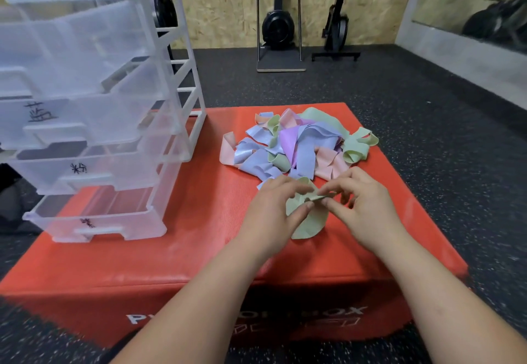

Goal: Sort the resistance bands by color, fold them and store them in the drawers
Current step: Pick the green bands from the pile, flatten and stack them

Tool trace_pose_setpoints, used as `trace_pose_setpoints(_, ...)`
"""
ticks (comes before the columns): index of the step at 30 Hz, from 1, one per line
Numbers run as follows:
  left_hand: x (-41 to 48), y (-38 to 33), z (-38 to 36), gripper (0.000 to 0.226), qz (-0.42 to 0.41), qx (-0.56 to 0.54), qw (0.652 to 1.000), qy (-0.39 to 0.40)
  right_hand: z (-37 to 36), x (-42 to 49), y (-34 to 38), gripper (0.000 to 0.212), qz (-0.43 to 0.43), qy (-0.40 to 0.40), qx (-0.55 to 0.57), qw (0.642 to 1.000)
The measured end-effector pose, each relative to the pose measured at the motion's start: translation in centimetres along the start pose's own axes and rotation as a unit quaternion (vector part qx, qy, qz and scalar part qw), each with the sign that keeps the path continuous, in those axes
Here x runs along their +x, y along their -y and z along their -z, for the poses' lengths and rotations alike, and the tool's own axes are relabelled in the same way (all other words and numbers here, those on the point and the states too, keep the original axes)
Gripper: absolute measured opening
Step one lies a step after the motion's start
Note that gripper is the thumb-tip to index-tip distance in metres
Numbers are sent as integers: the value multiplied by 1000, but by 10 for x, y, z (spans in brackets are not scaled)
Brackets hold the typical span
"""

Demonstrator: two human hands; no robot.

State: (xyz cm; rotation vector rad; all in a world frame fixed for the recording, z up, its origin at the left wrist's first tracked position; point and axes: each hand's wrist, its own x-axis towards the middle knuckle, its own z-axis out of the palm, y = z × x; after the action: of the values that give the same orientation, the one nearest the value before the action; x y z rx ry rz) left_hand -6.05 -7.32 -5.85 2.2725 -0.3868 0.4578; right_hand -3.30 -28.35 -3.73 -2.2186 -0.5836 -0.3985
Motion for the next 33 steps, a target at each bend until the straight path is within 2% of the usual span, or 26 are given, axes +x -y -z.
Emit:
trace_pose_setpoints(3,-12,-11,8,10,0,-23,1000,-11,5,-15,14,25,1,3,8,1000)
trace_pose_setpoints(9,-34,-26,24,8,20,-103,994,-23,12,-37,38,20,-27,-34,0,999)
trace_pose_setpoints(12,-44,-29,30,9,27,-116,993,-24,11,-44,46,21,-62,-2,44,997)
trace_pose_setpoints(15,-51,-32,37,10,27,-117,993,-21,11,-48,52,32,-60,15,93,994)
trace_pose_setpoints(17,-55,-32,40,12,40,-127,990,-45,13,-48,55,33,-65,22,128,989)
trace_pose_setpoints(22,-59,-35,47,19,112,-234,964,-52,5,-54,69,28,-11,16,123,992)
trace_pose_setpoints(27,-59,-37,56,19,164,-313,935,-42,-11,-57,74,32,-7,80,137,987)
trace_pose_setpoints(29,-60,-32,59,16,154,-303,940,-37,-13,-56,75,31,1,92,148,985)
trace_pose_setpoints(33,-59,-25,66,31,144,-275,951,-13,-14,-48,68,32,-38,30,160,986)
